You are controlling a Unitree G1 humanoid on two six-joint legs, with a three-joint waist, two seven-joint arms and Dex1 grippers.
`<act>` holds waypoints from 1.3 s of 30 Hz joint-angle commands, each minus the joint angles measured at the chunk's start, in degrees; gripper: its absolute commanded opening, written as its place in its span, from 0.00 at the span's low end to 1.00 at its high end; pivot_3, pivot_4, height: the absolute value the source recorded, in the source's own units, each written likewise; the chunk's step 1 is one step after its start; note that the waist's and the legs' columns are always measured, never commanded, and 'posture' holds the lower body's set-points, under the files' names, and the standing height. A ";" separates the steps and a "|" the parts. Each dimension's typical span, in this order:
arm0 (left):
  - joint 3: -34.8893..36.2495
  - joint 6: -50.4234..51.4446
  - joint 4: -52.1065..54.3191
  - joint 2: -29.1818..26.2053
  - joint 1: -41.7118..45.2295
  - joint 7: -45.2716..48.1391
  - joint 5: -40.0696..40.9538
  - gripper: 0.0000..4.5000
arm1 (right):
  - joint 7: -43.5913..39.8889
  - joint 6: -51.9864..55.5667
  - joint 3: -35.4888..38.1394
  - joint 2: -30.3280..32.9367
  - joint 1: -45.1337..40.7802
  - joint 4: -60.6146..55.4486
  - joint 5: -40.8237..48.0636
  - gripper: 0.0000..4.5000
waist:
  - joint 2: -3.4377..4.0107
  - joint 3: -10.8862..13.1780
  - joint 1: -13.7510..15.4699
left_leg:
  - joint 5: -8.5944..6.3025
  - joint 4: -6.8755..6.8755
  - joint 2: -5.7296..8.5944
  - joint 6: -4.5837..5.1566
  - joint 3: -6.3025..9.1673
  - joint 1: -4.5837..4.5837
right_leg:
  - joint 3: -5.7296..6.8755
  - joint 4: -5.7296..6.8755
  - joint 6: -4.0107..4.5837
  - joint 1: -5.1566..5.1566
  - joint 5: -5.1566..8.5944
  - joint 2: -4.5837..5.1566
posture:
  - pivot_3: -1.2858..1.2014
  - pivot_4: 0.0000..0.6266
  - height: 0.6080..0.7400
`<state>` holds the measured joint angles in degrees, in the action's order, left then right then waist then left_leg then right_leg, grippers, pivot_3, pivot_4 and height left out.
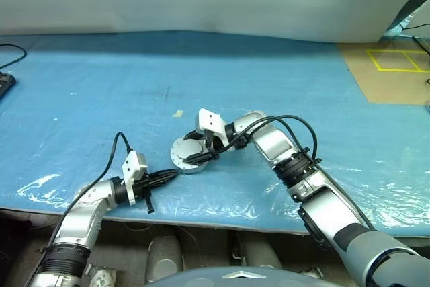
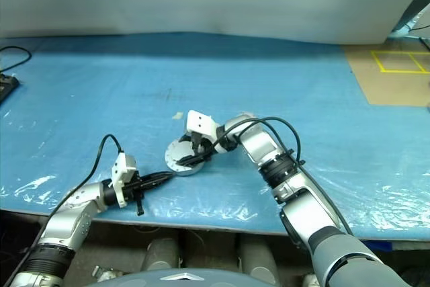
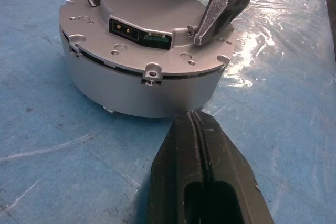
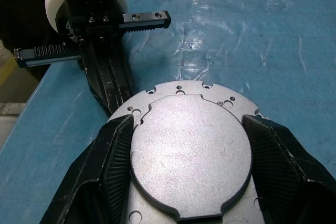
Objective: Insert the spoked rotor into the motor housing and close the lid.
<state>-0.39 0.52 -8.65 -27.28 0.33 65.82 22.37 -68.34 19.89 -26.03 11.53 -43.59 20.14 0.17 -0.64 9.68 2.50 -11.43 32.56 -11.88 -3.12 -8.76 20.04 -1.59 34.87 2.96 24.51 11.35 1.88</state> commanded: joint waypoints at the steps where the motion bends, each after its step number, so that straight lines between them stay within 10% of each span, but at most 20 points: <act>1: 0.28 -0.19 -0.33 0.52 0.57 -0.79 0.09 0.00 | 0.18 0.09 -1.18 -0.83 -0.47 0.42 -0.31 0.66 | 0.00 0.00 0.00 | 0.00 -0.01 0.00 0.00 0.00 0.00 | 0.00 0.00 0.00 0.00 0.00 0.01 | 0.52 0.24 1.00; 39: 7.58 11.25 10.20 -0.77 3.02 -3.92 11.62 0.00 | 2.98 -11.83 -5.59 0.14 1.18 16.55 -6.89 0.66 | 0.08 -0.20 -0.78 | -0.02 -0.43 0.05 0.02 -0.05 -0.70 | 0.04 -0.06 -0.46 -0.39 0.33 0.28 | 0.52 0.24 1.00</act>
<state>6.80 10.88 -0.96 -27.54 3.65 61.18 32.50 -67.07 6.40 -27.30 10.62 -44.86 30.71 -0.42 -0.56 9.48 1.71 -11.44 32.12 -11.82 -3.09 -8.81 19.31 -1.55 34.81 2.50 24.10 11.68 2.16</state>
